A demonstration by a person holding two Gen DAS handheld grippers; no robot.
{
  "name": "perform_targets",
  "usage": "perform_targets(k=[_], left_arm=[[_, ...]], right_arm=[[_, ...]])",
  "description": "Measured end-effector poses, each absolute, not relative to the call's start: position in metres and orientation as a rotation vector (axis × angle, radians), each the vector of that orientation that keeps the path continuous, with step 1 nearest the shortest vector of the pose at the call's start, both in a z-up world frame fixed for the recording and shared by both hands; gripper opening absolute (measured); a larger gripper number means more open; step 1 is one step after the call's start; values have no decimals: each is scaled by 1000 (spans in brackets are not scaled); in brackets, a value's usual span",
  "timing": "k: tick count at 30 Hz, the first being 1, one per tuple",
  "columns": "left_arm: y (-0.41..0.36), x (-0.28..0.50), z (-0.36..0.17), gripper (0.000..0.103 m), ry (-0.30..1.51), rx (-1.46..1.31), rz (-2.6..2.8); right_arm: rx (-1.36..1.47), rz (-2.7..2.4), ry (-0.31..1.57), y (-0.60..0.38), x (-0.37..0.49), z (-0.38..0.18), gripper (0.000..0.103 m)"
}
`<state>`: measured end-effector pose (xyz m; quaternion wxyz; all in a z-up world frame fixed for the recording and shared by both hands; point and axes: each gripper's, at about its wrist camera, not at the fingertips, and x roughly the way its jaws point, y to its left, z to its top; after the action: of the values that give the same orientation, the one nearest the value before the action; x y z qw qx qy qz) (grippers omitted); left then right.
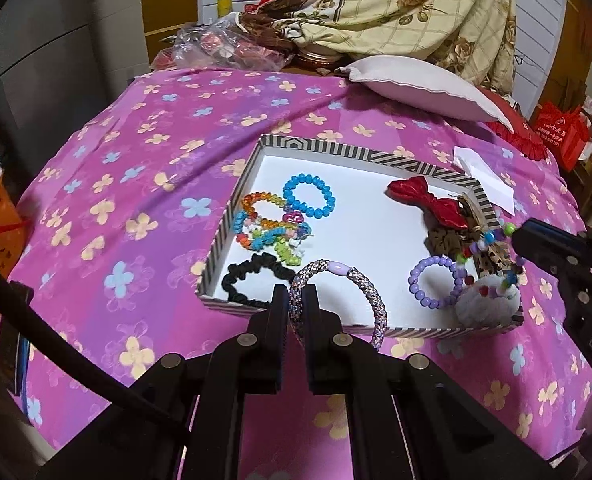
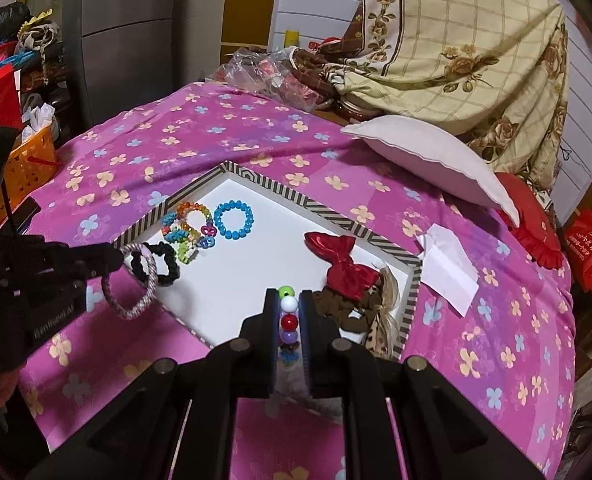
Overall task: Organize jewelry
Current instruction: 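Carry both bracelets into the striped box and open both tools to release them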
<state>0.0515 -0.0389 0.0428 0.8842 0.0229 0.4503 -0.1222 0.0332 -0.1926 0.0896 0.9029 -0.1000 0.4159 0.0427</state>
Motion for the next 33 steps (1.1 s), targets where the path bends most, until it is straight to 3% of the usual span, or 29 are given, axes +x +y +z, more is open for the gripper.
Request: perform_targets(k=[18,33], left_arm=[[-67,78,13,26,993,50,-266],[-84,109,-31,26,1093,24,-257]], right_arm=[[-139,153,898,-181,99,68,9],[59,42,1044,-235,166,-18,11]])
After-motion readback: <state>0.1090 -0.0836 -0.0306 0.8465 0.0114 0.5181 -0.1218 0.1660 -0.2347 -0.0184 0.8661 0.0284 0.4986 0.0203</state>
